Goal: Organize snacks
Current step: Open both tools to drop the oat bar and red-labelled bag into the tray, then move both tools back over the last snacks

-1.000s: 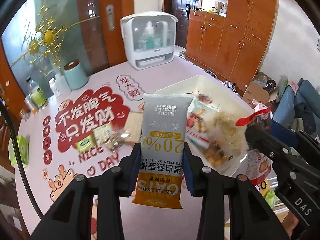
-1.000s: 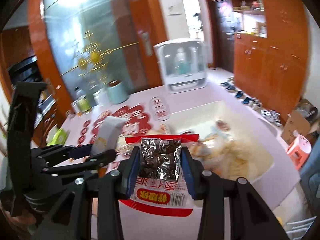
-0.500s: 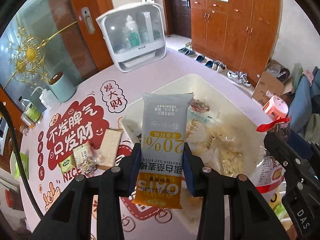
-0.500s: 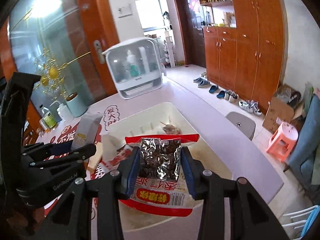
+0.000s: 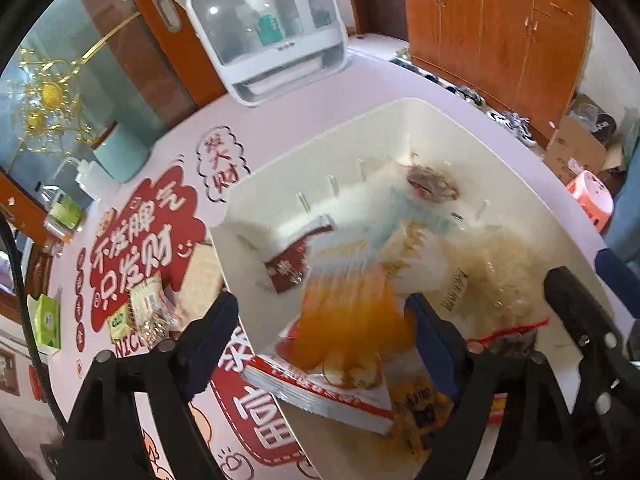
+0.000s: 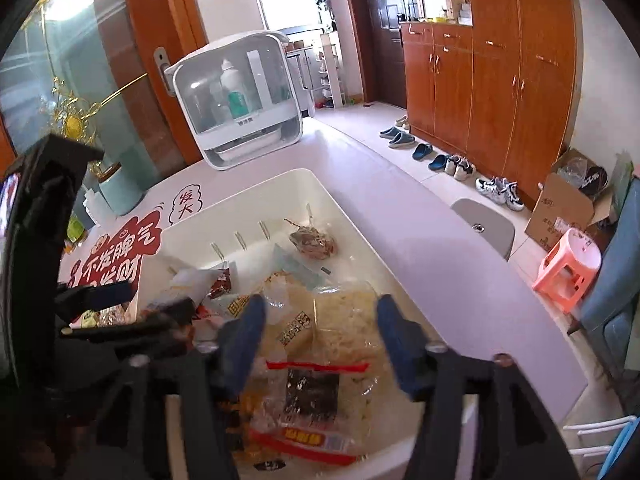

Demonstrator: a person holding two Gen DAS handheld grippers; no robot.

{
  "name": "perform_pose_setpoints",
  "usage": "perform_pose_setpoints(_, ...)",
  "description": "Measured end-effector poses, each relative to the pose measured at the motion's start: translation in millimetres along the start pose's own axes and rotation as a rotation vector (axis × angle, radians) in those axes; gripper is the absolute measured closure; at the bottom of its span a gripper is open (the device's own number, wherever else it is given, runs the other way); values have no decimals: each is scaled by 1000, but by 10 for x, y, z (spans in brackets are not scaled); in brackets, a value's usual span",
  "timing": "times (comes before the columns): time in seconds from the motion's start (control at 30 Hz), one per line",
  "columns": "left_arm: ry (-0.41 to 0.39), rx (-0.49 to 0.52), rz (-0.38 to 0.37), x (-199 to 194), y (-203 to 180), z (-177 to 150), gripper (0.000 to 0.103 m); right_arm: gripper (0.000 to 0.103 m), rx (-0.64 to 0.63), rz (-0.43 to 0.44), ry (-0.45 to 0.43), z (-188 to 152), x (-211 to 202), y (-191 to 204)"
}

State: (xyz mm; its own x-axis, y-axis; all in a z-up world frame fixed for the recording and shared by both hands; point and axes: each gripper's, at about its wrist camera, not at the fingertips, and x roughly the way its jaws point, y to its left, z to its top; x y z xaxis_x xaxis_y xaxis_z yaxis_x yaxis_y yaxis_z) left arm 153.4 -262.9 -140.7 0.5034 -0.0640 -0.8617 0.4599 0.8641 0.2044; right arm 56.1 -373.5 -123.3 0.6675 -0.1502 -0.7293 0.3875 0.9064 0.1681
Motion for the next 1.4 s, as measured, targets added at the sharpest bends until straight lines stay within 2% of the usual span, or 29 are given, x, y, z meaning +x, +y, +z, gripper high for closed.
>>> perform_pose_setpoints(0.17,3,4,24,76,22,-15,18,39,16,3,-1,11,105,-65)
perform_pose_setpoints(0.4,14,-50,27,115,144,-77,18,39,8,12,10,-4,195,-28)
perform_pose_setpoints(0.93,-41,-101,22,-222,409,-288,18,39,-7,3,11,-88,97,150)
perform_pose_setpoints(1.2,-101,-142,34,-621,813,-462,18,39,-43,-13,-11,-144,-152,406)
perform_pose_setpoints(1.4,-155,-214,57,-973,1372,-676,18,39,-103,-20,-29,-235,-387,737)
